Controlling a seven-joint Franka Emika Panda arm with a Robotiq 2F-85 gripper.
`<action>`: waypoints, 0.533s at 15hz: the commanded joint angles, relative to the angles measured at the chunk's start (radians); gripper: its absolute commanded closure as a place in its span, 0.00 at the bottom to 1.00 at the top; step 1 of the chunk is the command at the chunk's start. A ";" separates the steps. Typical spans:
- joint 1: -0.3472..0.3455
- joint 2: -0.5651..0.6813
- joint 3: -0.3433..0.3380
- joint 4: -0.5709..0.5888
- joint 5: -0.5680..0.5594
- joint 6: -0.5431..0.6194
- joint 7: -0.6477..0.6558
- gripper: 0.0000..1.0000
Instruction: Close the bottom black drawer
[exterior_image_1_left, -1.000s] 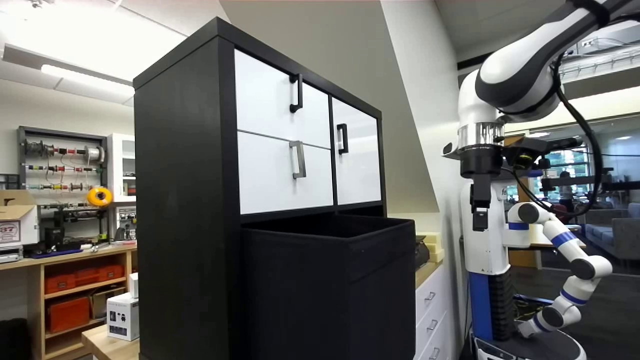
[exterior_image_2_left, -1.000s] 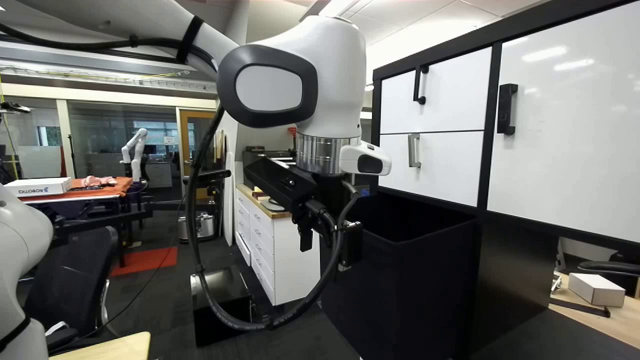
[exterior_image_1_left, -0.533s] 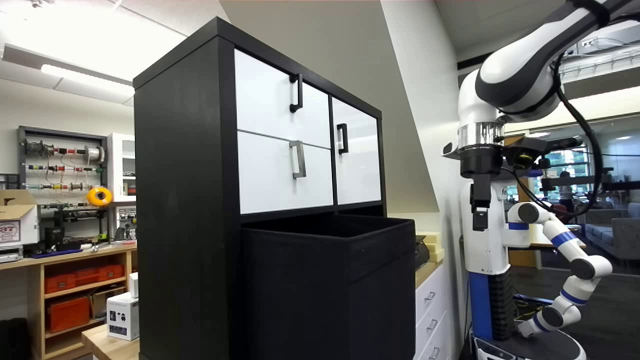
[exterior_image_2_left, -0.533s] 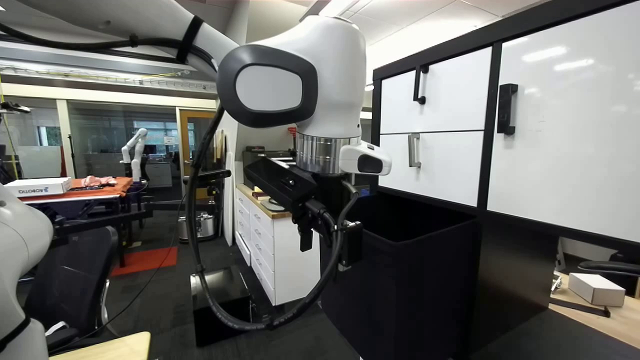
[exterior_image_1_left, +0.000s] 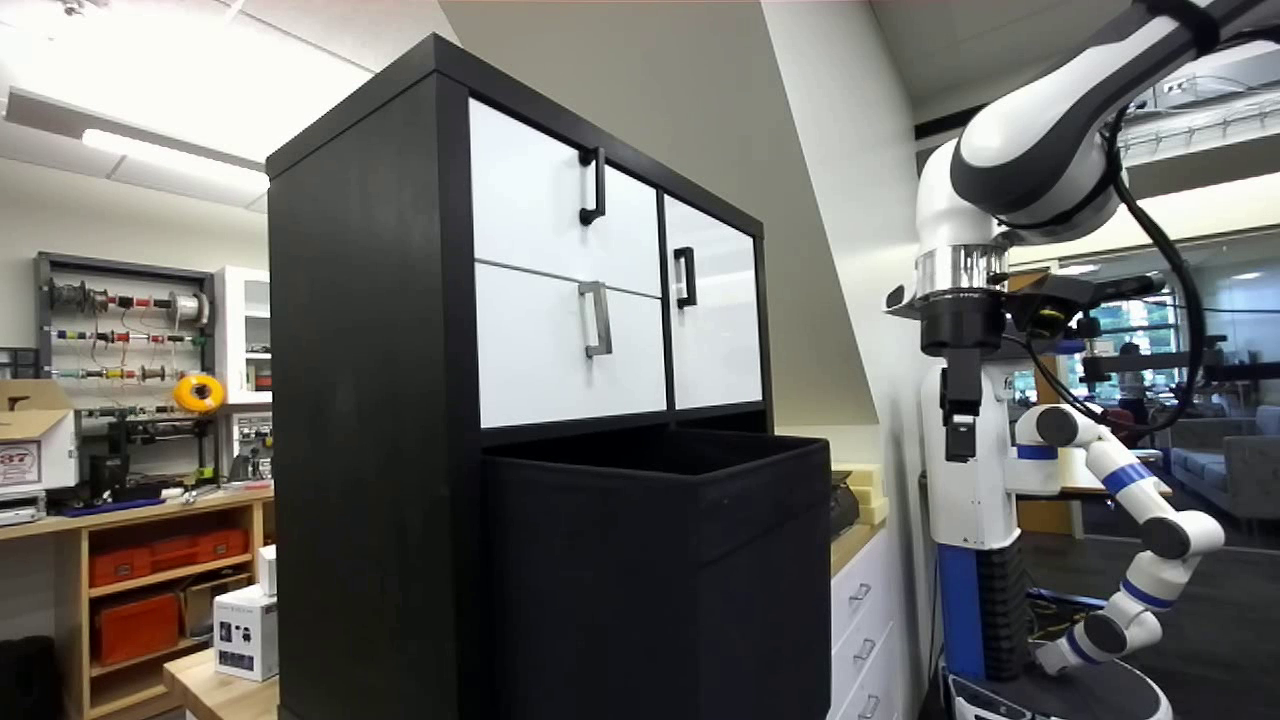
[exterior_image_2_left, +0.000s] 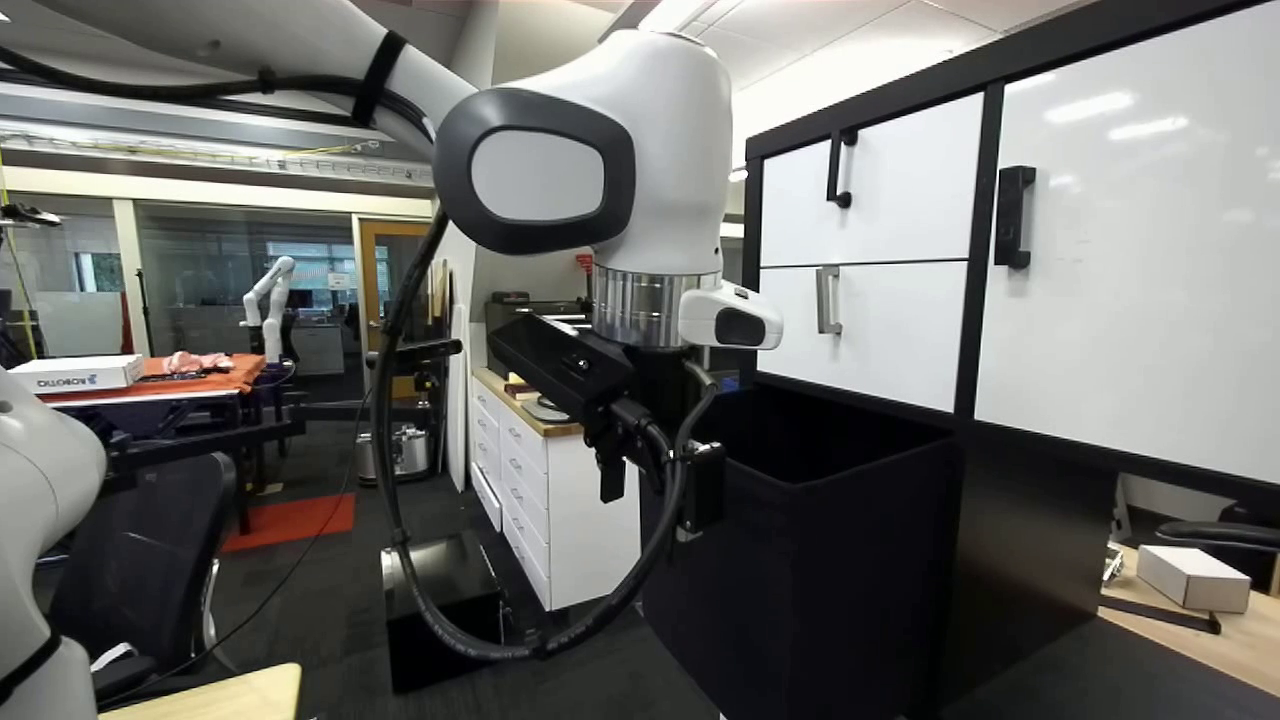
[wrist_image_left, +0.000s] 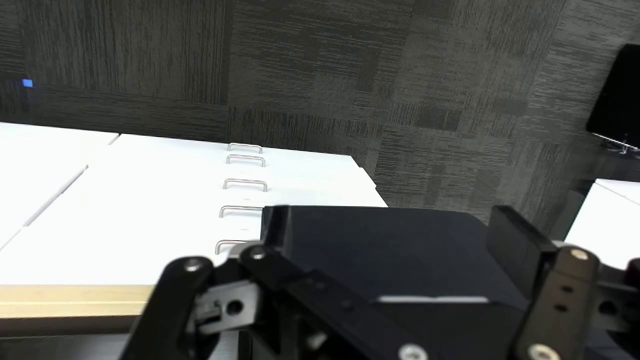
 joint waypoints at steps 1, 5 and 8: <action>-0.031 0.004 0.029 0.002 0.012 -0.003 -0.009 0.00; -0.031 0.004 0.029 0.002 0.012 -0.003 -0.009 0.00; -0.027 0.004 0.038 0.005 0.016 -0.005 0.003 0.00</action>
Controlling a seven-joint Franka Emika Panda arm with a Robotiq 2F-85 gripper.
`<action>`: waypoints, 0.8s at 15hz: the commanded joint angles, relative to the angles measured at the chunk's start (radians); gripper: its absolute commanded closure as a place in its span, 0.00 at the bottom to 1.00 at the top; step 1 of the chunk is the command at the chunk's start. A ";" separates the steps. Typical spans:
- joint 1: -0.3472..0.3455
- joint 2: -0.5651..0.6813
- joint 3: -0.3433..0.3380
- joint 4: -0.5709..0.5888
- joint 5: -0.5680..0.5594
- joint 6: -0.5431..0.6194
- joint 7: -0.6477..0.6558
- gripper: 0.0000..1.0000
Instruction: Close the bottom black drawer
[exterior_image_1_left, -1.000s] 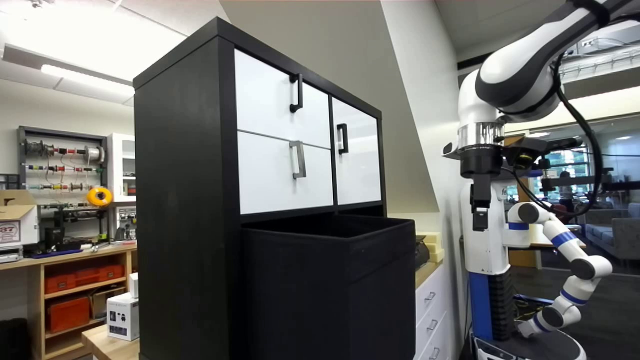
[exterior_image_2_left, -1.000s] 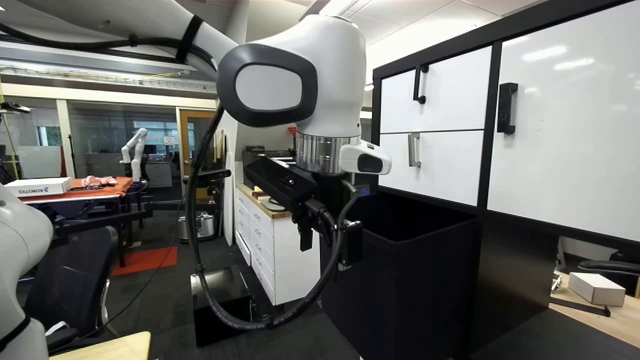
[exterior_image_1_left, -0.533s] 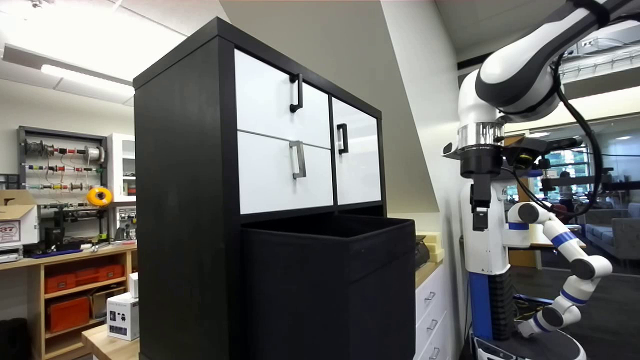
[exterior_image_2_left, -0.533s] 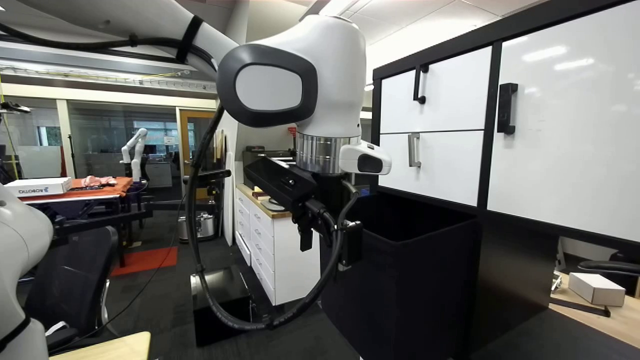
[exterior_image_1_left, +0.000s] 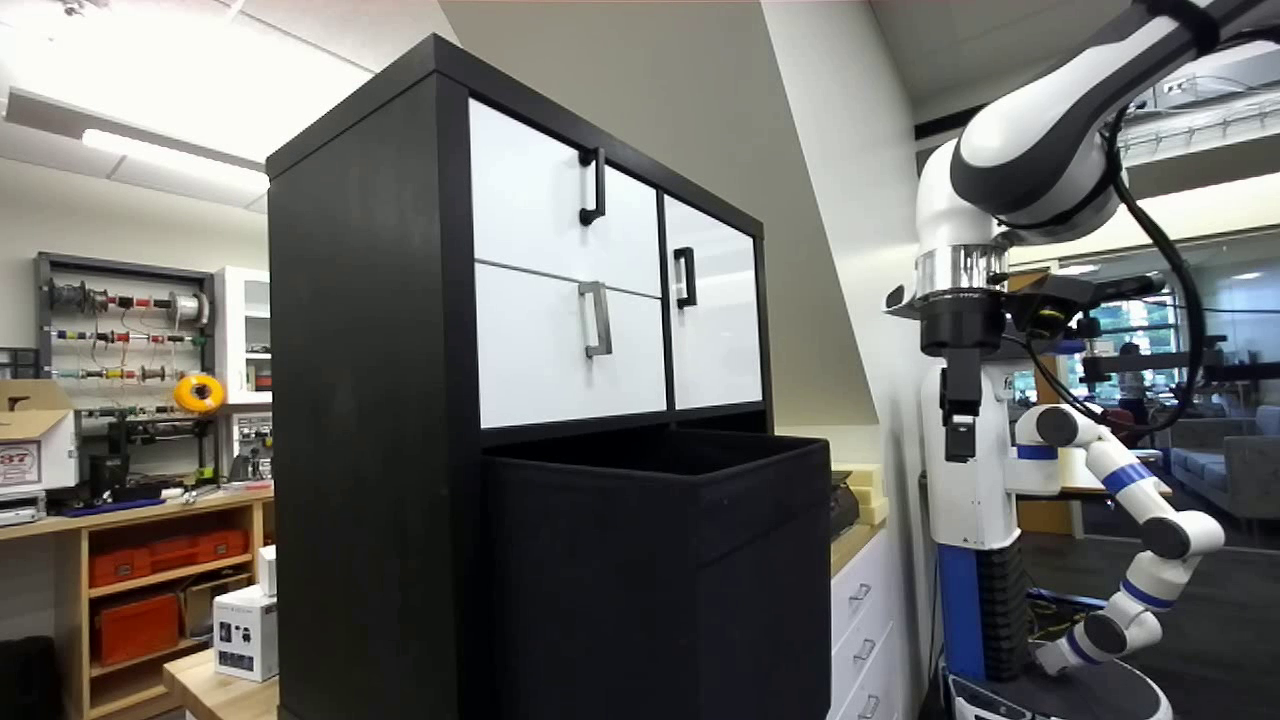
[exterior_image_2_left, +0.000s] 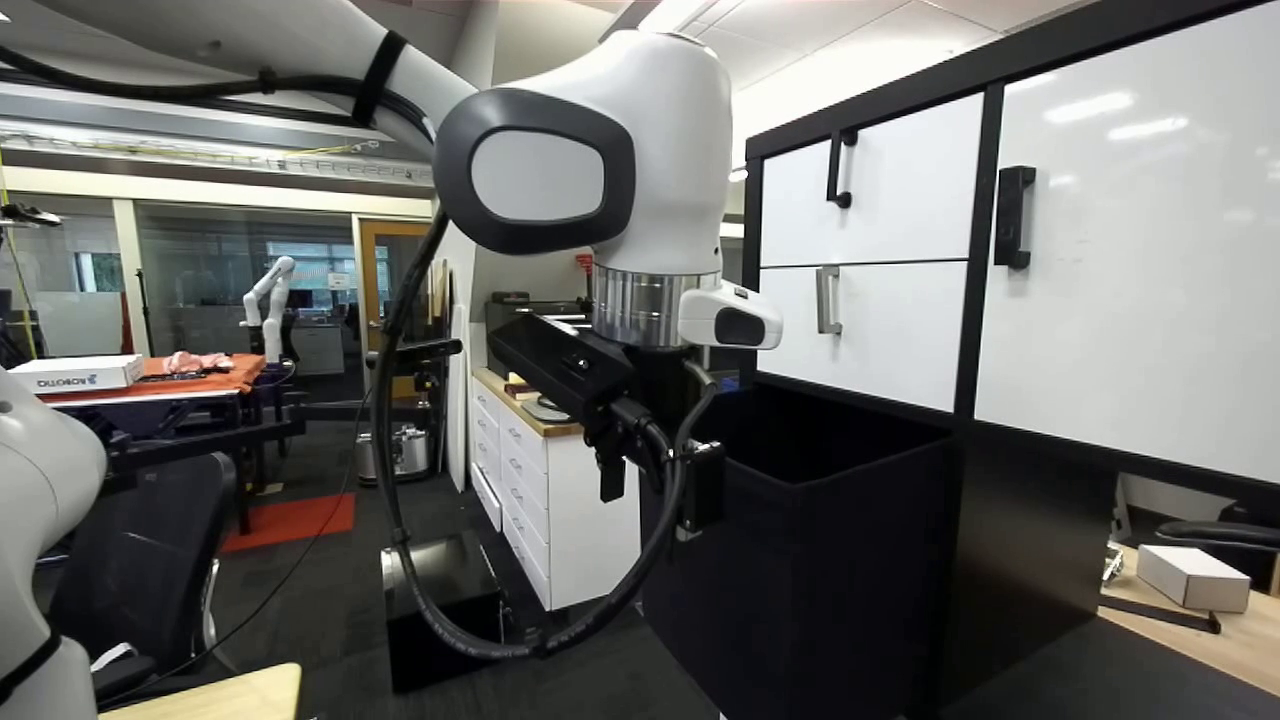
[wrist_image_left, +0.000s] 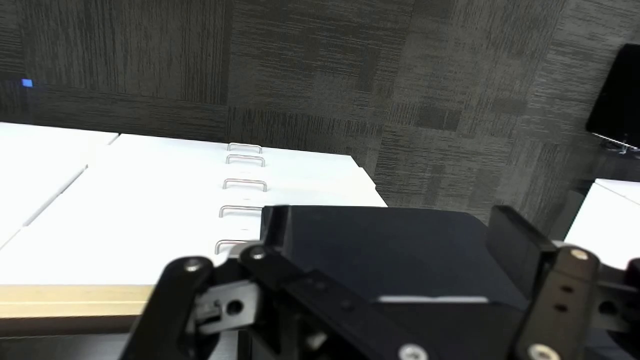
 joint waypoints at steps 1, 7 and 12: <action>-0.024 0.004 0.046 0.004 0.013 -0.003 0.013 0.00; -0.006 0.006 0.151 0.003 0.007 0.027 0.116 0.00; 0.001 -0.005 0.260 -0.027 0.000 0.114 0.301 0.00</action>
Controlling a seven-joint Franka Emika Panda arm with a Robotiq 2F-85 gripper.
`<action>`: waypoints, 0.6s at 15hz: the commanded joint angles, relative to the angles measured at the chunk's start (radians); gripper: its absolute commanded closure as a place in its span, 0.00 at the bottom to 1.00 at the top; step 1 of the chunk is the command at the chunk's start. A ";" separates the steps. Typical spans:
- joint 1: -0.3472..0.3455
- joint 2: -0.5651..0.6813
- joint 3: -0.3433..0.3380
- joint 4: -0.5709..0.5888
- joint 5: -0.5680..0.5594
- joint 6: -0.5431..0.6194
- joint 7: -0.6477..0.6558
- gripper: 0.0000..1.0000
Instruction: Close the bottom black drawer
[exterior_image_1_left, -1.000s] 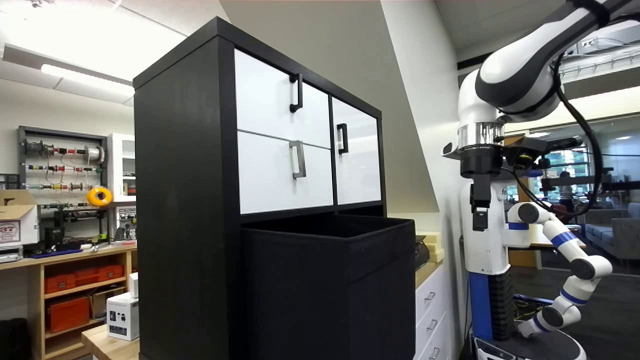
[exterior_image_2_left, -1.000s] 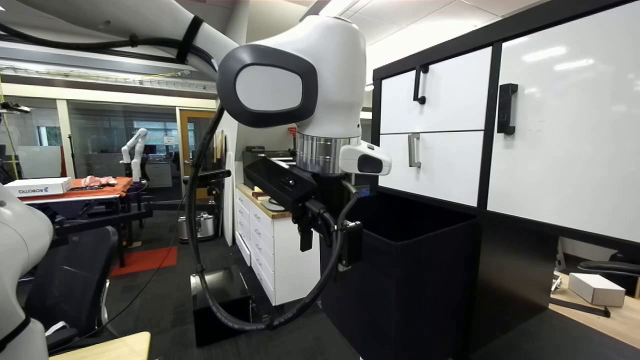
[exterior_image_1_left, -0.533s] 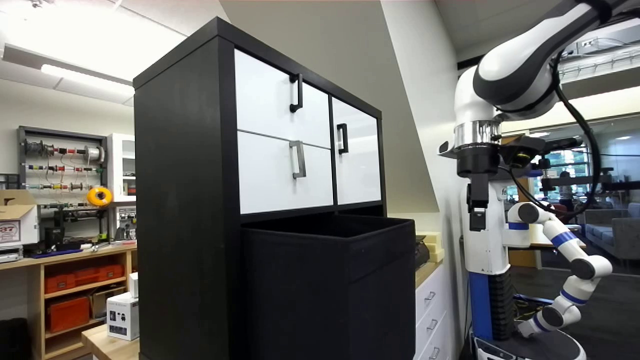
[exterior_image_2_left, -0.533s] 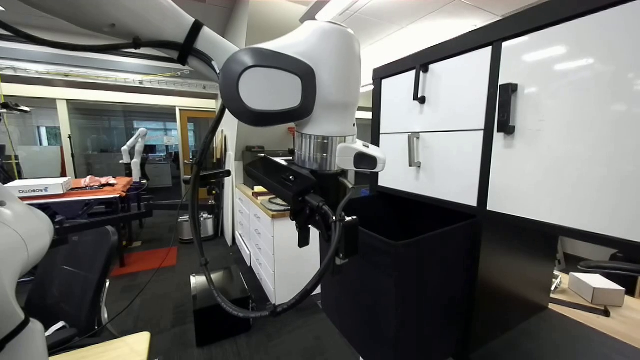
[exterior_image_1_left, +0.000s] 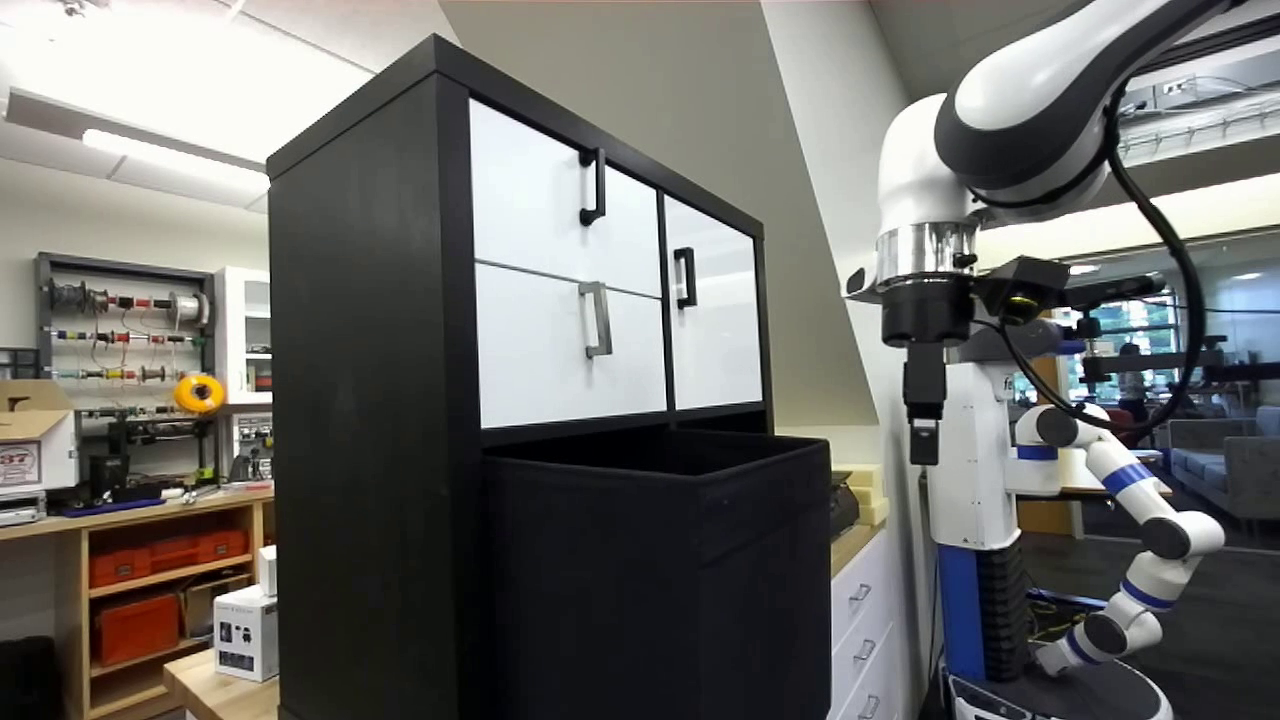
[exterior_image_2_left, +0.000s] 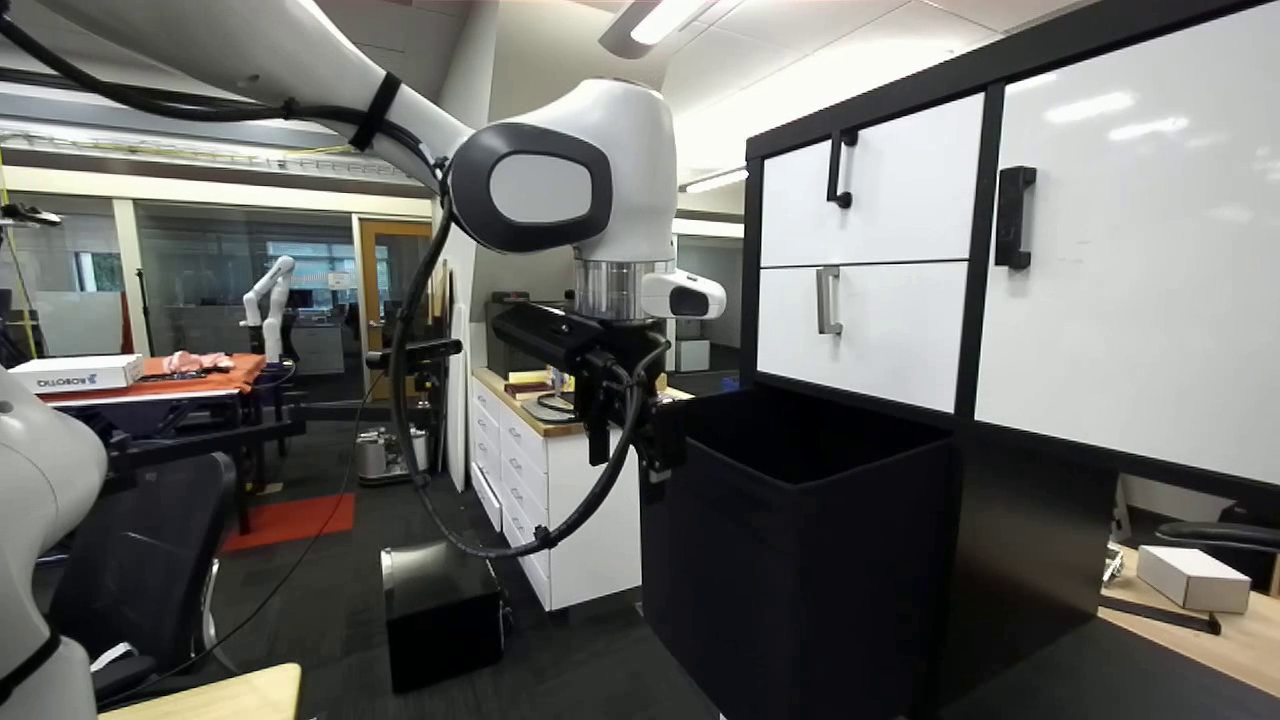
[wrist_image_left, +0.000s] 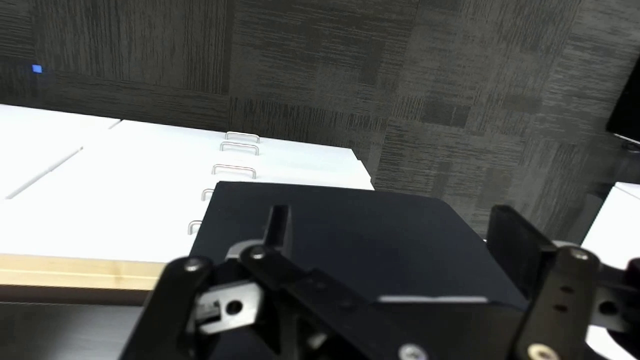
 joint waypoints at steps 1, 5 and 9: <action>0.007 -0.002 0.060 -0.033 0.003 0.088 0.142 0.00; 0.014 0.001 0.117 -0.097 -0.003 0.198 0.267 0.00; 0.021 0.021 0.180 -0.176 -0.011 0.348 0.403 0.00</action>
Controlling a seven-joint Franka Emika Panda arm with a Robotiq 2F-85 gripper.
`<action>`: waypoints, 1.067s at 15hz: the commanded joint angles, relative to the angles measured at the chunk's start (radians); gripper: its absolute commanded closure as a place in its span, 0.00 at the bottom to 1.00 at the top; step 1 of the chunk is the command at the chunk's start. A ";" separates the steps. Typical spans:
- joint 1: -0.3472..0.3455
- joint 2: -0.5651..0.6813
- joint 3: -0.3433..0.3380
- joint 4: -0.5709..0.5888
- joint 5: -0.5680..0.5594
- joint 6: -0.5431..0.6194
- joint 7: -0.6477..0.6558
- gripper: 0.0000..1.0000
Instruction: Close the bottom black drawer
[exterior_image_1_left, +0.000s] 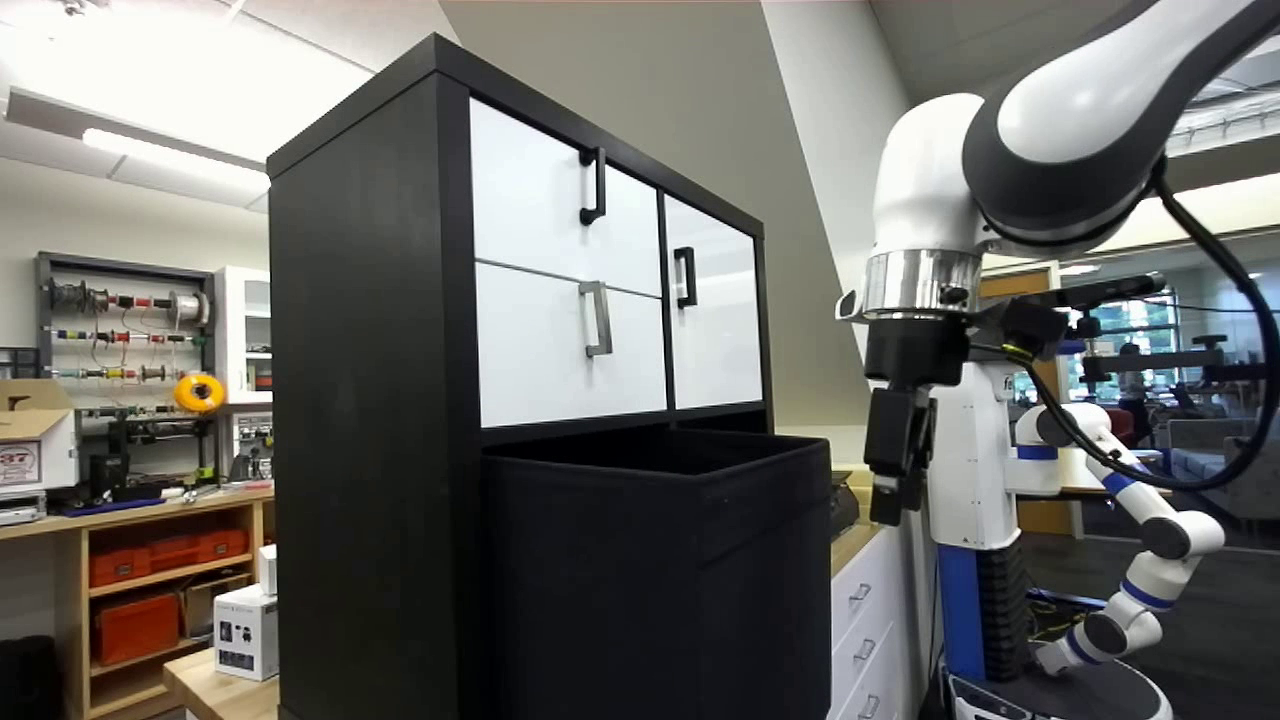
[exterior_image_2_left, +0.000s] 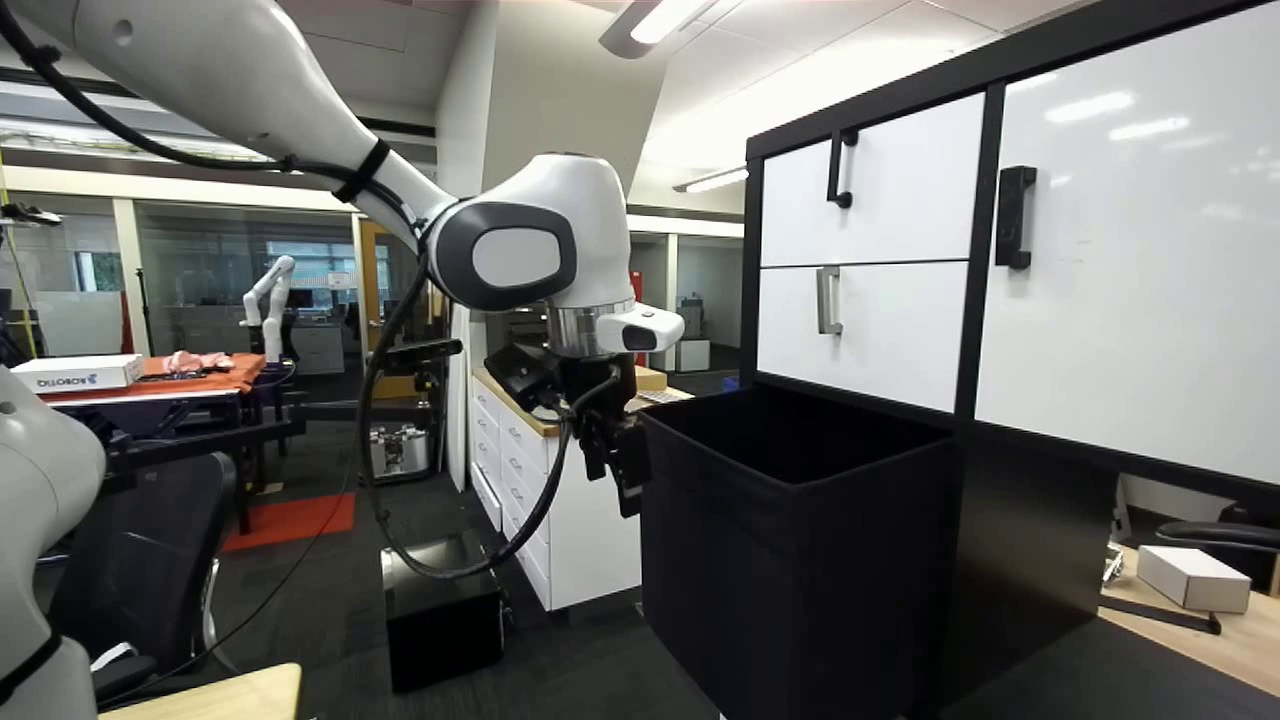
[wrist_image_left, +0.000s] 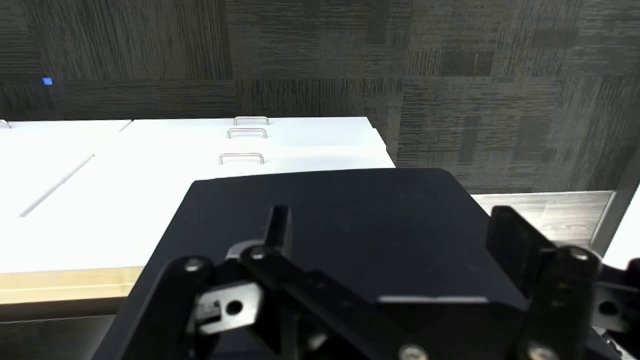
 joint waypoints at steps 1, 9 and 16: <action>0.010 0.008 0.053 -0.078 -0.019 0.151 0.145 0.00; -0.038 0.129 0.157 -0.100 -0.223 0.340 0.397 0.26; -0.082 0.287 0.126 -0.031 -0.456 0.419 0.560 0.69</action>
